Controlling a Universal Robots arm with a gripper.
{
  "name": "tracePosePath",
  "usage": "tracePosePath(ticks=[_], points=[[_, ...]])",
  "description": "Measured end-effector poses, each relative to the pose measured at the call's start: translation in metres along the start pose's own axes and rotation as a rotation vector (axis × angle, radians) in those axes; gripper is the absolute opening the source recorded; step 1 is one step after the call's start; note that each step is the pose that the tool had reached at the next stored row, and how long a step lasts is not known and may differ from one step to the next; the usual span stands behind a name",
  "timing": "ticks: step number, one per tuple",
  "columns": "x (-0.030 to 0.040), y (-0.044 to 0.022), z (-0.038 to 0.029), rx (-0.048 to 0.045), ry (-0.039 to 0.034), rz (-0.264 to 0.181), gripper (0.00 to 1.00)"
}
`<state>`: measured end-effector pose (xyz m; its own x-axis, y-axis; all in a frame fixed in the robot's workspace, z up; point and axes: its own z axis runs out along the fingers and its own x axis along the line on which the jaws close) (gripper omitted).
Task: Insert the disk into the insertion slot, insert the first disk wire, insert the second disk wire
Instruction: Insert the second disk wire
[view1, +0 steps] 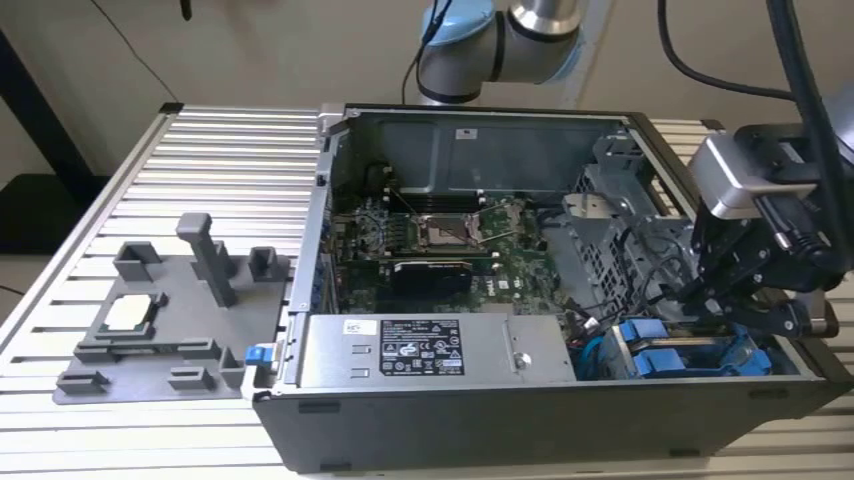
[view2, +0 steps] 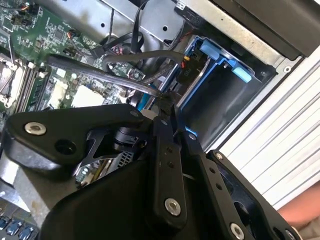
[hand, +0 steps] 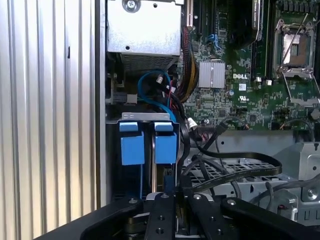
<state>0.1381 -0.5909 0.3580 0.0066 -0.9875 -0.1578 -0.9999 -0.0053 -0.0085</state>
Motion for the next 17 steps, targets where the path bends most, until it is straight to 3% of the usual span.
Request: tracePosePath(ticks=[17], points=[[0.0014, -0.0016, 0.0087, 0.0057, -0.0007, 0.030, 0.16]])
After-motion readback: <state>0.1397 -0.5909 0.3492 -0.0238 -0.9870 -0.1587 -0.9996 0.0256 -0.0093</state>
